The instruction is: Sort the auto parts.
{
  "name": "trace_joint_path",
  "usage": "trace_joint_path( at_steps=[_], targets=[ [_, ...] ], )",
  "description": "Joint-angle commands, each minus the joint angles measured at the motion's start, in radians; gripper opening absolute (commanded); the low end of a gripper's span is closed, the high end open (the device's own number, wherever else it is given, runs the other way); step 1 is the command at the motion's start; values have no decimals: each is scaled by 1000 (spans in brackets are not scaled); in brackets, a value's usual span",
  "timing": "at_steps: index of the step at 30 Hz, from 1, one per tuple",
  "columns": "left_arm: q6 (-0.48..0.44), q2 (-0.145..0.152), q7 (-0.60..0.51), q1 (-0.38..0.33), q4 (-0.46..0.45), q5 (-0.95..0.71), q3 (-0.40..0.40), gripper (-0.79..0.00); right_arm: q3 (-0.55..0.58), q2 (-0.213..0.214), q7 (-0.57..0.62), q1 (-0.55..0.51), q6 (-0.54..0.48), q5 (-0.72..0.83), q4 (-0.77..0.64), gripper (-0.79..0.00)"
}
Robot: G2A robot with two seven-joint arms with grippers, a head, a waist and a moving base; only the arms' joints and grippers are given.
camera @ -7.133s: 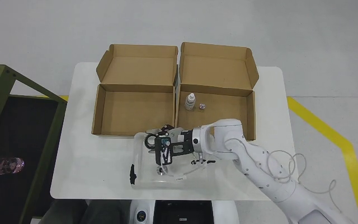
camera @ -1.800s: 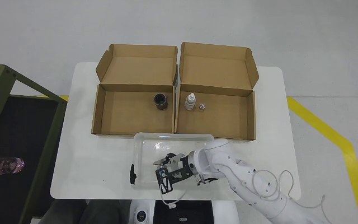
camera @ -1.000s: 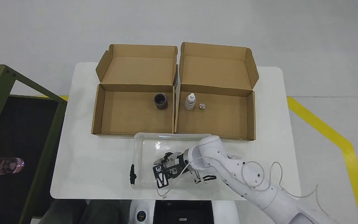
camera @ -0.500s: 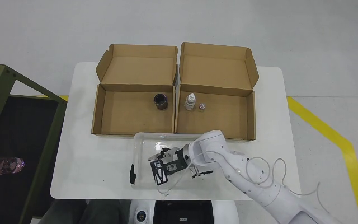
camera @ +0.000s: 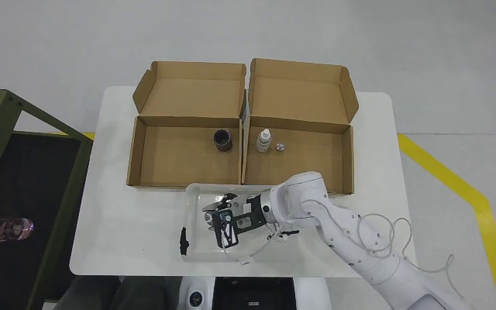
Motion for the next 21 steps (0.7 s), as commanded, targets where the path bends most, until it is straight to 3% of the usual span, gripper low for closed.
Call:
trace_joint_path(
  at_steps=[1, 21],
  targets=[
    [0, 0, 0, 0, 0, 0, 0, 0, 16, 3, -5, -2, 2, 11, -13, -785],
    [0, 0, 0, 0, 0, 0, 0, 0, 141, 22, -35, 39, 26, 151, -73, -785]
  ],
)
